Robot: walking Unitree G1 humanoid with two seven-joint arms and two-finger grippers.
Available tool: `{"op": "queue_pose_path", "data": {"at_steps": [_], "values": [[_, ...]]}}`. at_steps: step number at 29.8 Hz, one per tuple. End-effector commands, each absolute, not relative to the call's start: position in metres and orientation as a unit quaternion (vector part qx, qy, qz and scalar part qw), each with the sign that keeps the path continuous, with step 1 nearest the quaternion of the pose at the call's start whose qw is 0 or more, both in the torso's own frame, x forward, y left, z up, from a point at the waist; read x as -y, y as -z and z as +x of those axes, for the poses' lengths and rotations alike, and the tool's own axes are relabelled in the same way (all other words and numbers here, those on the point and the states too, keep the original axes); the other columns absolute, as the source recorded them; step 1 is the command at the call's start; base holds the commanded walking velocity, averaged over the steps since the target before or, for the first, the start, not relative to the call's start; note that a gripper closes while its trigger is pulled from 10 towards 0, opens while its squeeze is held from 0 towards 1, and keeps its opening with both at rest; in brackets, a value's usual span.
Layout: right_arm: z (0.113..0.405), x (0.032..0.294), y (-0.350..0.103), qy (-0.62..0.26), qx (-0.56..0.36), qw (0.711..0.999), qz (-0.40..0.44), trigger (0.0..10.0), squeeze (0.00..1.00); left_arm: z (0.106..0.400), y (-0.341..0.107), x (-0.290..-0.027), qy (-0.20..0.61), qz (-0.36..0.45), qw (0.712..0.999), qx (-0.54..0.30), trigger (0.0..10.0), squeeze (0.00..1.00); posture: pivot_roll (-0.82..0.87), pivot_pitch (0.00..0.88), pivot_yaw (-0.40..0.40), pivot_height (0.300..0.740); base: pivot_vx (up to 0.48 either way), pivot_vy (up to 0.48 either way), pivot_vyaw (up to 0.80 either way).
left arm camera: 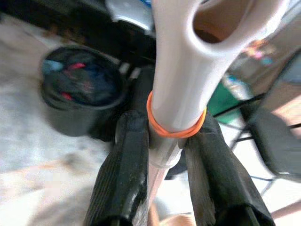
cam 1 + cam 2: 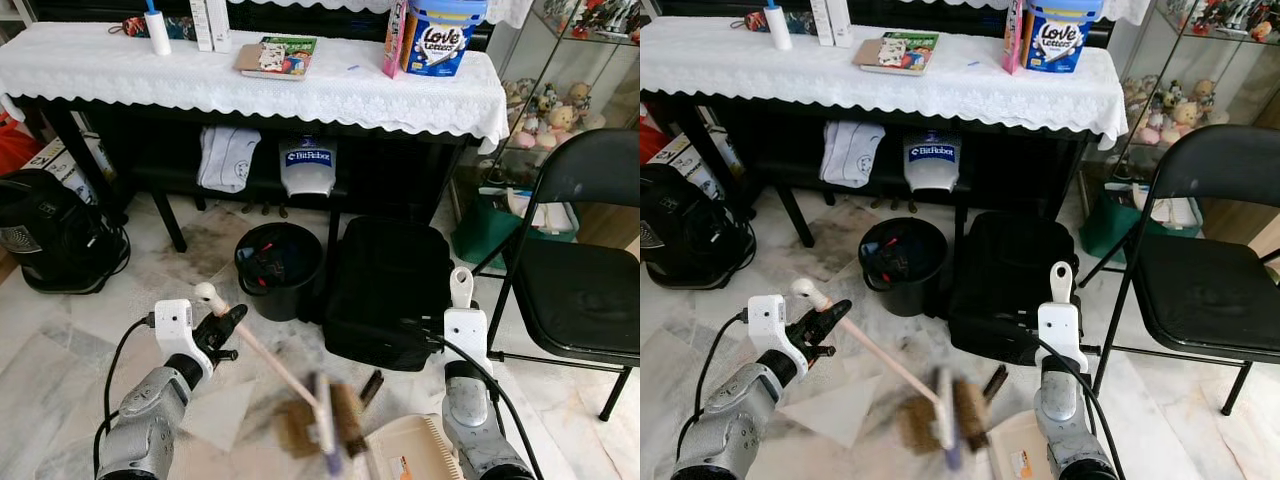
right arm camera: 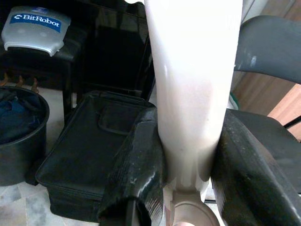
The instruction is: Sweep floor
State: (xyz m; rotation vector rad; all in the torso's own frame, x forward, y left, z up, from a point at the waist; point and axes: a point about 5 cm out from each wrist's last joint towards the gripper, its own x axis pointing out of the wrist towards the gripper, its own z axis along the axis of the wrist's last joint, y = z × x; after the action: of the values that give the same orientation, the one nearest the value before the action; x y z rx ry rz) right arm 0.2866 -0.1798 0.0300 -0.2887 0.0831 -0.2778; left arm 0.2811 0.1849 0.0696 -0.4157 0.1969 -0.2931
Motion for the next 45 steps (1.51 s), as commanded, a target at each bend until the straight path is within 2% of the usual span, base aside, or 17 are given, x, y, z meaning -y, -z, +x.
{"op": "queue_pose_path", "data": {"at_steps": [1, 3, 5, 6, 7, 13, 18, 19, 22, 26, 30, 33, 45], "values": [[0.288, 0.182, -0.033, 0.142, -0.031, 0.979, -0.145, 10.0, 0.00, 0.279, -0.075, -0.180, 0.172, -0.235, 0.953, -0.088, 10.0, 0.00, 0.08, 0.098, -0.037, 0.740, 0.000, 0.000, 0.00], [0.289, 0.182, -0.033, 0.143, -0.030, 0.979, -0.145, 10.0, 0.00, 0.279, -0.078, -0.181, 0.168, -0.225, 0.956, -0.083, 10.0, 0.00, 0.08, 0.100, -0.037, 0.740, 0.000, 0.000, 0.00], [0.289, 0.182, -0.034, 0.142, -0.029, 0.979, -0.144, 10.0, 0.00, 0.288, -0.084, -0.195, 0.090, -0.149, 0.983, -0.051, 10.0, 0.00, 0.09, 0.101, -0.038, 0.740, 0.000, 0.000, 0.00], [0.289, 0.182, -0.034, 0.142, -0.029, 0.979, -0.144, 10.0, 0.00, 0.288, -0.084, -0.195, 0.090, -0.149, 0.983, -0.051, 10.0, 0.00, 0.09, 0.101, -0.038, 0.740, 0.000, 0.000, 0.00], [0.289, 0.182, -0.034, 0.141, -0.028, 0.979, -0.144, 10.0, 0.00, 0.291, -0.091, -0.204, 0.043, -0.093, 0.994, -0.027, 10.0, 0.00, 0.08, 0.099, -0.037, 0.740, 0.000, 0.000, 0.00], [0.289, 0.182, -0.033, 0.142, -0.028, 0.979, -0.145, 10.0, 0.00, 0.293, -0.124, -0.229, -0.053, -0.055, 0.995, 0.070, 10.0, 0.00, 0.08, 0.099, -0.038, 0.740, 0.000, 0.000, 0.00], [0.288, 0.181, -0.033, 0.141, -0.029, 0.979, -0.145, 10.0, 0.00, 0.294, -0.134, -0.231, -0.055, -0.053, 0.992, 0.096, 10.0, 0.00, 0.09, 0.096, -0.038, 0.740, 0.000, 0.000, 0.00], [0.288, 0.180, -0.033, 0.140, -0.029, 0.979, -0.145, 10.0, 0.00, 0.296, -0.135, -0.231, -0.052, -0.108, 0.988, 0.095, 10.0, 0.00, 0.09, 0.096, -0.038, 0.740, 0.000, 0.000, 0.00], [0.288, 0.180, -0.032, 0.138, -0.029, 0.979, -0.144, 10.0, 0.00, 0.298, -0.133, -0.225, -0.023, -0.187, 0.979, 0.083, 10.0, 0.00, 0.09, 0.094, -0.039, 0.740, 0.000, 0.000, 0.00], [0.288, 0.180, -0.032, 0.138, -0.030, 0.979, -0.144, 10.0, 0.00, 0.299, -0.131, -0.220, -0.004, -0.210, 0.975, 0.075, 10.0, 0.00, 0.09, 0.093, -0.039, 0.740, 0.000, 0.000, 0.00], [0.288, 0.180, -0.032, 0.140, -0.029, 0.980, -0.141, 10.0, 0.00, 0.299, -0.127, -0.221, -0.018, -0.153, 0.985, 0.071, 10.0, 0.00, 0.09, 0.090, -0.038, 0.740, 0.000, 0.000, 0.00], [0.289, 0.179, -0.033, 0.137, -0.026, 0.981, -0.137, 10.0, 0.00, 0.297, -0.125, -0.220, -0.061, -0.082, 0.991, 0.083, 10.0, 0.00, 0.09, 0.087, -0.038, 0.740, 0.000, 0.000, 0.00], [0.289, 0.177, -0.033, 0.133, -0.023, 0.982, -0.133, 10.0, 0.00, 0.287, -0.103, -0.214, -0.069, -0.022, 0.996, 0.057, 10.0, 0.00, 0.09, 0.087, -0.039, 0.740, 0.000, 0.000, 0.00]]}}
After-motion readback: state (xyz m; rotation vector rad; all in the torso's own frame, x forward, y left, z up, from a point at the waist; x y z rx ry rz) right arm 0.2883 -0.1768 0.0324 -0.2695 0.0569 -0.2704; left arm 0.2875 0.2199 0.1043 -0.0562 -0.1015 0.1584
